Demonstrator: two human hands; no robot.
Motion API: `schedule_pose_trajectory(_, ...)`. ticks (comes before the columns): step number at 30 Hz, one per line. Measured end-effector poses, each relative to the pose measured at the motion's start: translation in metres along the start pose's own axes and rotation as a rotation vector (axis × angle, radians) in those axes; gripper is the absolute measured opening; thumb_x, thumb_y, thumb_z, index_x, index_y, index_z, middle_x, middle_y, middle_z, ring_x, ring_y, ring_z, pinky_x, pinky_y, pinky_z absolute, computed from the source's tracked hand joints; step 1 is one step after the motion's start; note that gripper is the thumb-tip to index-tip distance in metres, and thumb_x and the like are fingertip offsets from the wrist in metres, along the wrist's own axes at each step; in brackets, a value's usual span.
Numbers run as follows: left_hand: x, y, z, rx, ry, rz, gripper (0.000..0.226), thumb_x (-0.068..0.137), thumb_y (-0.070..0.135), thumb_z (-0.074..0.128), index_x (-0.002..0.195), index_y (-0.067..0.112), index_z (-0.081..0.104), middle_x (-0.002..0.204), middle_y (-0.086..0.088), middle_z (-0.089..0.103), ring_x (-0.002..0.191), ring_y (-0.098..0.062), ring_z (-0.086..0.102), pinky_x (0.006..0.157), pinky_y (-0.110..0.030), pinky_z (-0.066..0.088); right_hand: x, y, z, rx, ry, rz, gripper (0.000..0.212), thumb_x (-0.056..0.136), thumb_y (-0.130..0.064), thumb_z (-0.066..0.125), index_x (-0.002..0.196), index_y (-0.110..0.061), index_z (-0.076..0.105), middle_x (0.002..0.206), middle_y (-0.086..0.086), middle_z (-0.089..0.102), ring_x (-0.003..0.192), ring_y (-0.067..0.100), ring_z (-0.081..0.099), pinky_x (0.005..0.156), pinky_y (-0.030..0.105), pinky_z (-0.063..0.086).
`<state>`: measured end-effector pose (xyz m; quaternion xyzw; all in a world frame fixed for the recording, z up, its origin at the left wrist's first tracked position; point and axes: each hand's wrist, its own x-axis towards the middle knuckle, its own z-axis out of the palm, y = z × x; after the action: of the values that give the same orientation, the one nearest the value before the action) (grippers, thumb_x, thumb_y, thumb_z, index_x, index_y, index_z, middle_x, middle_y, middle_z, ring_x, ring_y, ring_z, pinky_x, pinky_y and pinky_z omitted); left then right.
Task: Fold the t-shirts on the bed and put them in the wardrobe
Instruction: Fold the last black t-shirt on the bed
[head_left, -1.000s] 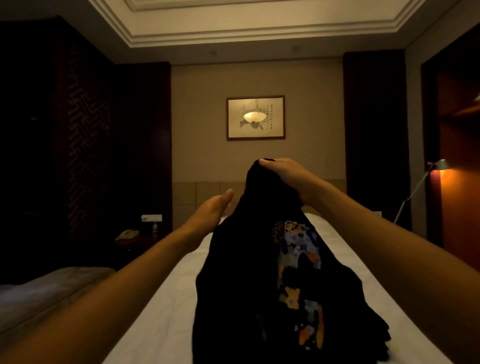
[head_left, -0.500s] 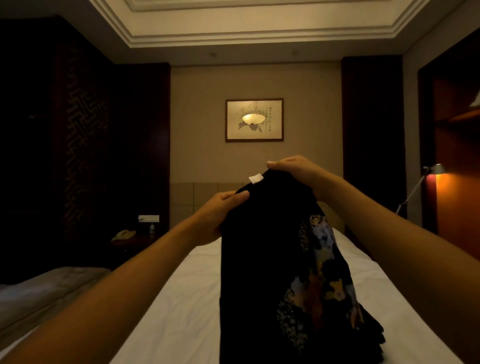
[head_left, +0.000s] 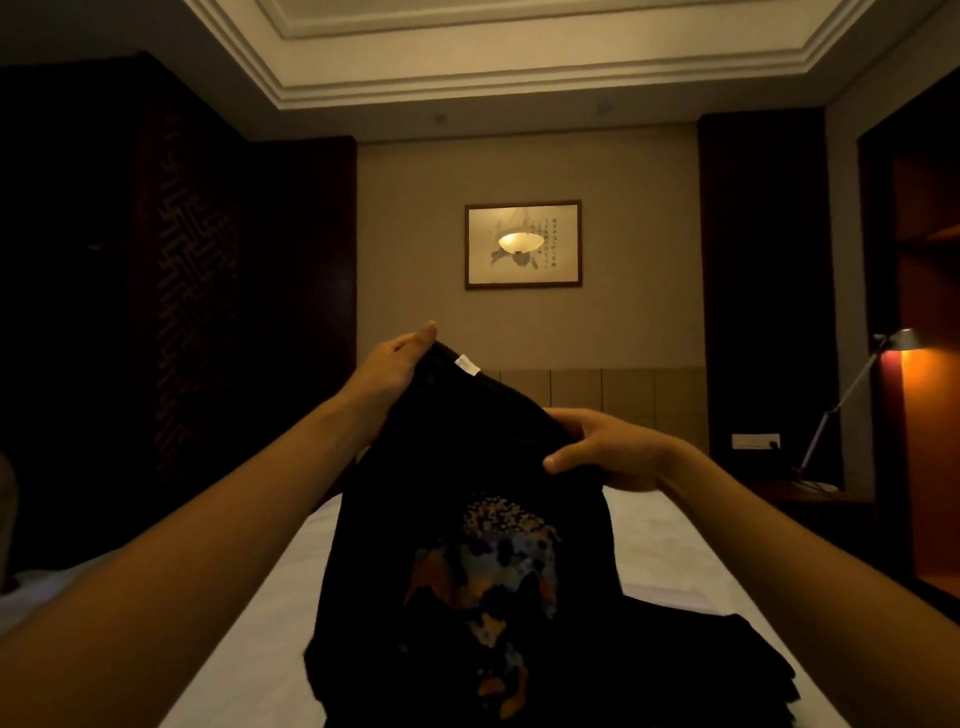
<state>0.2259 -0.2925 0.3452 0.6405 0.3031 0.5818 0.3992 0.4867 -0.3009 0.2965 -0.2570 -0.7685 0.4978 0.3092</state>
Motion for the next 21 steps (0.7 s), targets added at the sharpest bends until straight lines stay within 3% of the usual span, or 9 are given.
schedule_pose_trajectory(4,0.005,0.003,-0.013,-0.027,0.085,0.023,0.035,0.097,0.042,0.055,0.091,0.01,0.064,0.079,-0.006,0.066,0.059,-0.012,0.067,0.051,-0.02,0.052,0.001,0.019,-0.001,0.09,0.129,-0.027,0.044,0.092,-0.007,0.058,0.135,-0.01,0.055,0.133,0.019,0.058,0.114,0.031,0.06,0.098,0.04,0.051)
schedule_pose_trajectory(8,0.006,0.004,-0.025,0.049,0.046,0.026,0.033,0.096,0.042,0.056,0.091,0.01,0.065,0.077,-0.005,0.066,0.063,-0.015,0.066,0.054,-0.023,0.054,0.001,0.016,0.002,0.201,0.377,-0.096,0.029,0.101,-0.014,0.046,0.125,-0.011,0.062,0.119,0.012,0.068,0.098,0.021,0.069,0.078,0.03,0.058)
schedule_pose_trajectory(11,0.004,0.006,-0.034,0.111,-0.018,0.022,0.03,0.093,0.04,0.06,0.09,0.011,0.065,0.073,-0.003,0.066,0.06,-0.013,0.065,0.051,-0.024,0.053,-0.007,0.006,-0.002,0.188,0.294,-0.114,0.034,0.1,-0.024,0.051,0.129,-0.008,0.06,0.111,0.013,0.069,0.094,0.023,0.068,0.076,0.031,0.058)
schedule_pose_trajectory(14,0.001,0.009,-0.042,0.146,-0.068,-0.007,0.025,0.093,0.034,0.062,0.082,0.011,0.061,0.064,-0.001,0.063,0.053,-0.011,0.062,0.047,-0.022,0.049,-0.017,-0.004,-0.011,0.1,0.237,-0.09,0.042,0.089,-0.01,0.064,0.131,-0.011,0.06,0.125,0.017,0.065,0.108,0.032,0.065,0.087,0.037,0.058)
schedule_pose_trajectory(16,0.0,0.009,-0.046,0.163,-0.109,-0.022,0.024,0.092,0.032,0.063,0.084,0.009,0.062,0.067,-0.002,0.063,0.055,-0.012,0.062,0.048,-0.022,0.05,-0.018,-0.009,-0.014,0.037,0.339,-0.106,0.032,0.084,-0.006,0.065,0.115,-0.013,0.071,0.107,0.016,0.071,0.089,0.026,0.071,0.073,0.03,0.059)
schedule_pose_trajectory(18,-0.001,0.007,-0.05,0.177,-0.161,-0.037,0.026,0.089,0.032,0.064,0.093,0.006,0.065,0.073,-0.004,0.063,0.06,-0.014,0.062,0.052,-0.022,0.051,-0.018,-0.014,-0.017,0.011,0.487,-0.152,0.019,0.083,-0.015,0.065,0.097,-0.014,0.078,0.092,0.013,0.072,0.072,0.02,0.07,0.062,0.026,0.058)
schedule_pose_trajectory(21,-0.002,0.004,-0.054,0.18,-0.195,-0.067,0.029,0.087,0.028,0.065,0.105,0.006,0.069,0.086,-0.009,0.067,0.07,-0.017,0.064,0.061,-0.024,0.053,-0.018,-0.02,-0.024,0.028,0.592,-0.199,0.018,0.089,-0.021,0.063,0.097,-0.014,0.078,0.093,0.011,0.074,0.073,0.02,0.071,0.064,0.028,0.057)
